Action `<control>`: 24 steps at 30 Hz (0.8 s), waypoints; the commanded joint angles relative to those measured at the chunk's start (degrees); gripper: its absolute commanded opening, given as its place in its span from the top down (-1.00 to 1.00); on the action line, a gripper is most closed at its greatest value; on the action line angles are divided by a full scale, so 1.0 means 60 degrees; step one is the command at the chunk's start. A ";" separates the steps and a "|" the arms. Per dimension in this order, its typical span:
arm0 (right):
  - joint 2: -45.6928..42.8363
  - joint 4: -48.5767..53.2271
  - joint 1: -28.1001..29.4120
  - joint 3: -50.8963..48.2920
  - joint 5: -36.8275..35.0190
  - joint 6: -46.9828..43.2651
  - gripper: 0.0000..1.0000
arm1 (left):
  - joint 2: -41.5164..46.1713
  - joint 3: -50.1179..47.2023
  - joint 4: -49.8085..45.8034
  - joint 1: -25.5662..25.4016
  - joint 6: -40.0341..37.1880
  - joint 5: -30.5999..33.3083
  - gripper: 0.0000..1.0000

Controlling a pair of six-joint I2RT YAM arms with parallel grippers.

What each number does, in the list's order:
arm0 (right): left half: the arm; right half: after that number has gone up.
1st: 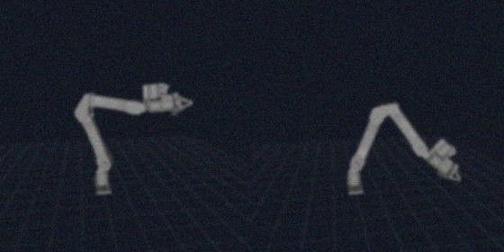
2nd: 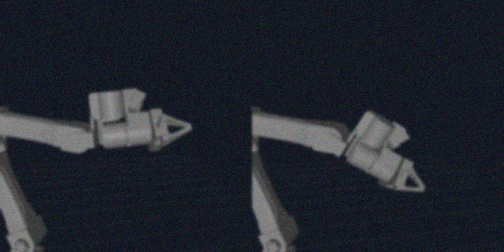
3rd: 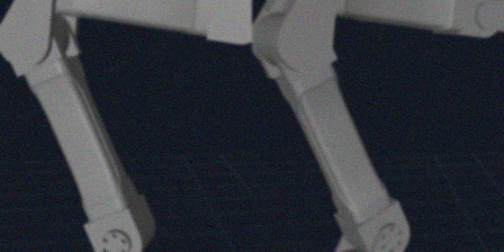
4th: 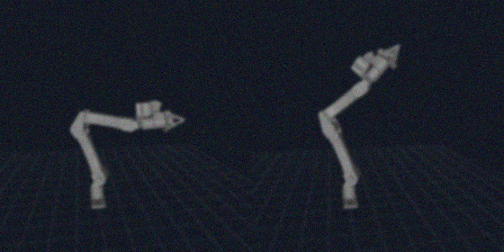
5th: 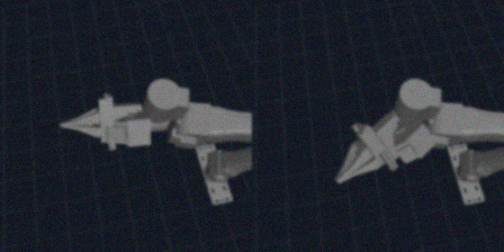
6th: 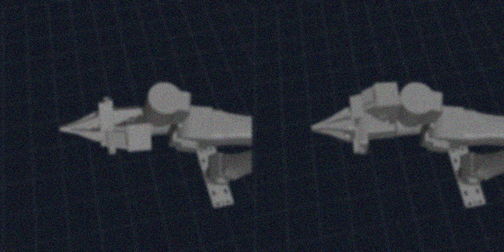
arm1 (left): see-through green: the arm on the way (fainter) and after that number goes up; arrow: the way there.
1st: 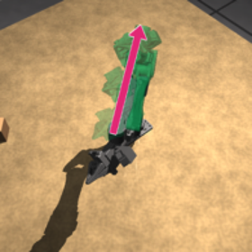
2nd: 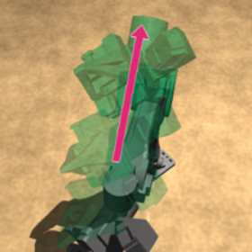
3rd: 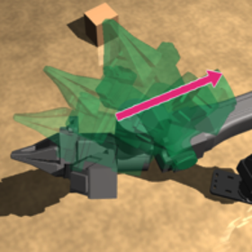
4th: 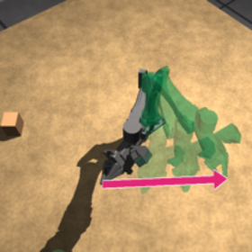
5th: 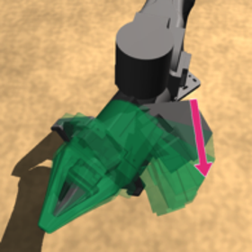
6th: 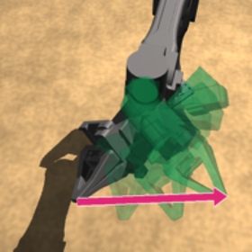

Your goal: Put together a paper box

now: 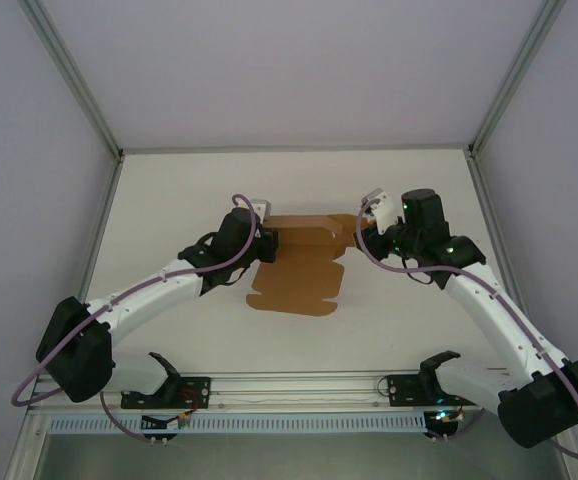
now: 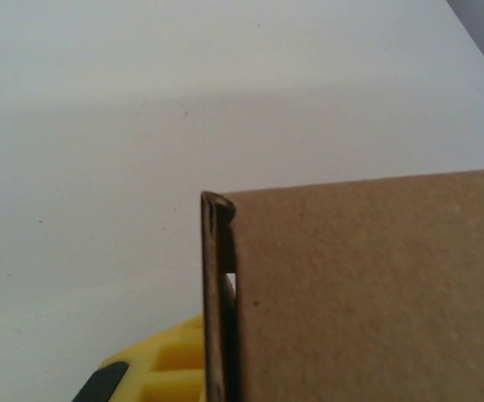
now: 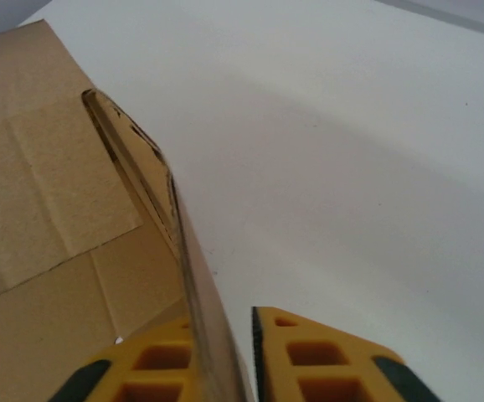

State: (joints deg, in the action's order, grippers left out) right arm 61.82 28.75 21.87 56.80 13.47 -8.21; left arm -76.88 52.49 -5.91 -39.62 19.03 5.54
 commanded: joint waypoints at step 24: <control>0.1941 -0.1143 0.1636 0.0456 -0.4166 0.2058 1.00 | -0.1046 0.1222 -0.0157 -0.0034 0.0276 -0.0382 1.00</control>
State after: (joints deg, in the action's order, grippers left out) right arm 71.53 22.37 29.08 57.76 -4.23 -0.12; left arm -83.33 56.53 -9.63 -39.09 20.40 8.43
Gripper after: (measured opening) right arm 0.061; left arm 0.074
